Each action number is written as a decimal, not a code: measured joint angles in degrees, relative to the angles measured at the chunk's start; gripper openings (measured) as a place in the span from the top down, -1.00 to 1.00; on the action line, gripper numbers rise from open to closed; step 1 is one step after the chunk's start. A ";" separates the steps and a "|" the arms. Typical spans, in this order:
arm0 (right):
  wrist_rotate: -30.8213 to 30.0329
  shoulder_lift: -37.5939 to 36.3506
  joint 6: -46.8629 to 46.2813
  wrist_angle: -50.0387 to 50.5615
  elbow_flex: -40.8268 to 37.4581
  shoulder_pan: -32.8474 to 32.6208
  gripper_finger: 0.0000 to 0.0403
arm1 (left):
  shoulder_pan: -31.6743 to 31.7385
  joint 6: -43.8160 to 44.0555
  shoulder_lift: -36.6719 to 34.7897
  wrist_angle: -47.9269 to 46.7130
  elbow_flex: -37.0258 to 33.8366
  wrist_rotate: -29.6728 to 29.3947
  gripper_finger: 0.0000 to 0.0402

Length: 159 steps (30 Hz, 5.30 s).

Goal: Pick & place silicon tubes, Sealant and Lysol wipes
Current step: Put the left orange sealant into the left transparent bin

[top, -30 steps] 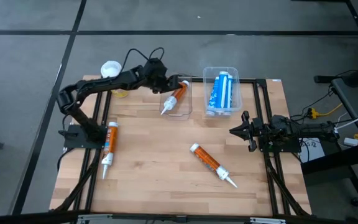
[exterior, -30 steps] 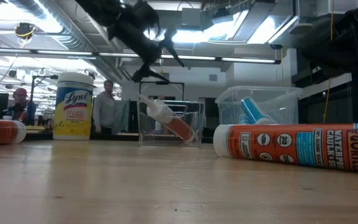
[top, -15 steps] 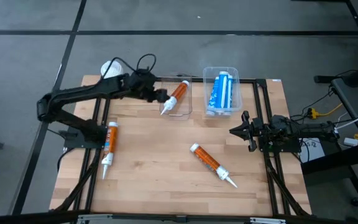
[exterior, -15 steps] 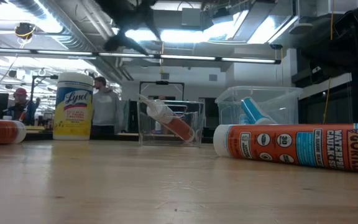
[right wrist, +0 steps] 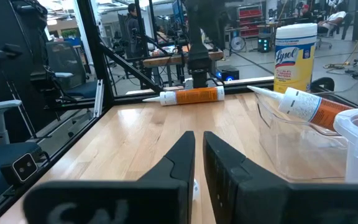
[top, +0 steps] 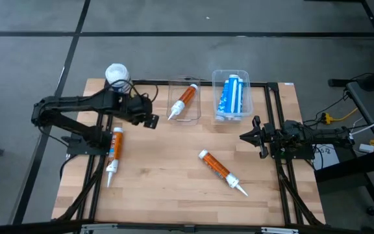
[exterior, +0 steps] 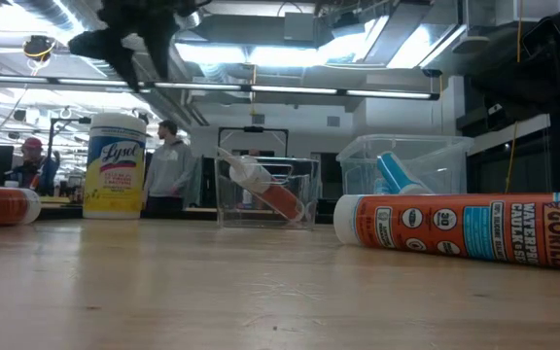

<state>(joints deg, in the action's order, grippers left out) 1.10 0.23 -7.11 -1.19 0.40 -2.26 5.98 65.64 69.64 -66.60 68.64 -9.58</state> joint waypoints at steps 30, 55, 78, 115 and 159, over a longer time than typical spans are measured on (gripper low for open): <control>0.00 0.02 0.01 0.00 -0.01 0.02 0.83 | -8.21 -4.74 13.80 -19.45 -0.02 6.29 -0.29; 0.00 0.00 0.00 0.00 -0.02 0.02 0.83 | -17.70 11.11 16.64 -17.47 -14.88 16.40 -0.57; 0.00 0.02 -0.05 0.00 -0.02 0.02 0.83 | -22.88 18.83 16.57 2.69 -28.84 23.22 -0.57; 0.01 0.01 -0.05 0.00 0.00 0.00 0.83 | -24.22 24.68 12.79 14.55 -30.91 22.44 -0.11; 0.00 0.00 -0.02 0.00 -0.02 0.00 0.83 | 1.32 -3.31 7.85 9.81 0.70 9.15 -0.06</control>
<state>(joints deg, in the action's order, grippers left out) 1.10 0.23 -7.14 -1.19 0.38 -2.26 7.31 62.33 77.49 -56.79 69.34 -0.43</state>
